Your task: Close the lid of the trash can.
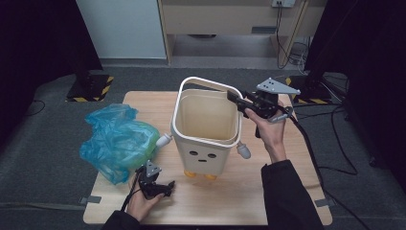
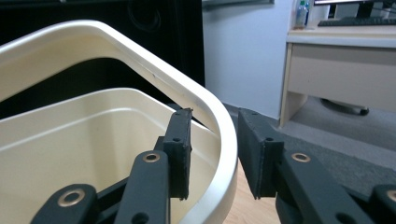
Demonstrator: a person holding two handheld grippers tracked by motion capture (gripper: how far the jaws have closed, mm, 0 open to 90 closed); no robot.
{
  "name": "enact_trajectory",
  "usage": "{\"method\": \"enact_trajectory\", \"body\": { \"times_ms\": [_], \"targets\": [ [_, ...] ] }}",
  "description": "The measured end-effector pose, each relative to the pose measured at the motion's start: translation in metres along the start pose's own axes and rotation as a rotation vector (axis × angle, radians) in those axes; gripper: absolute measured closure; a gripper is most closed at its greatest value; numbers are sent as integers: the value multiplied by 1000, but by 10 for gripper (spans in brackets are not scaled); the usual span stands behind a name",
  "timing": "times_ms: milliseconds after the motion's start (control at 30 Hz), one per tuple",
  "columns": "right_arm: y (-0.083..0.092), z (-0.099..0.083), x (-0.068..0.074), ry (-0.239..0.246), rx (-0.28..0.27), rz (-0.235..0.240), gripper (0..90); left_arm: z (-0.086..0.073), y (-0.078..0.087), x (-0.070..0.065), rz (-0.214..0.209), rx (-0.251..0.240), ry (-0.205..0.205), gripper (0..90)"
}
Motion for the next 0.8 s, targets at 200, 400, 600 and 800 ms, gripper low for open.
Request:
{"method": "enact_trajectory", "body": {
  "times_ms": [200,400,600,800],
  "targets": [
    [7,2,-4,-17,-40,15,739,0,0,0,0,0,1,0],
    [6,4,-4,-7,-22,7,750,0,0,0,0,1,0,0],
    [6,11,-1,-19,23,3,750,0,0,-1,0,-6,8,0],
    [8,18,-2,-37,31,0,755,0,0,0,2,-4,3,0]
  ]
}}
Point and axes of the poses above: each handheld gripper's, and its own axes: y roughly backward along the jaws, z roughly out of its top, x roughly to its left, the point moved 3 cm from there along -y, roughly forward along the jaws, and after that the axes turned 1 degree about -y, right-handed, at the moved point
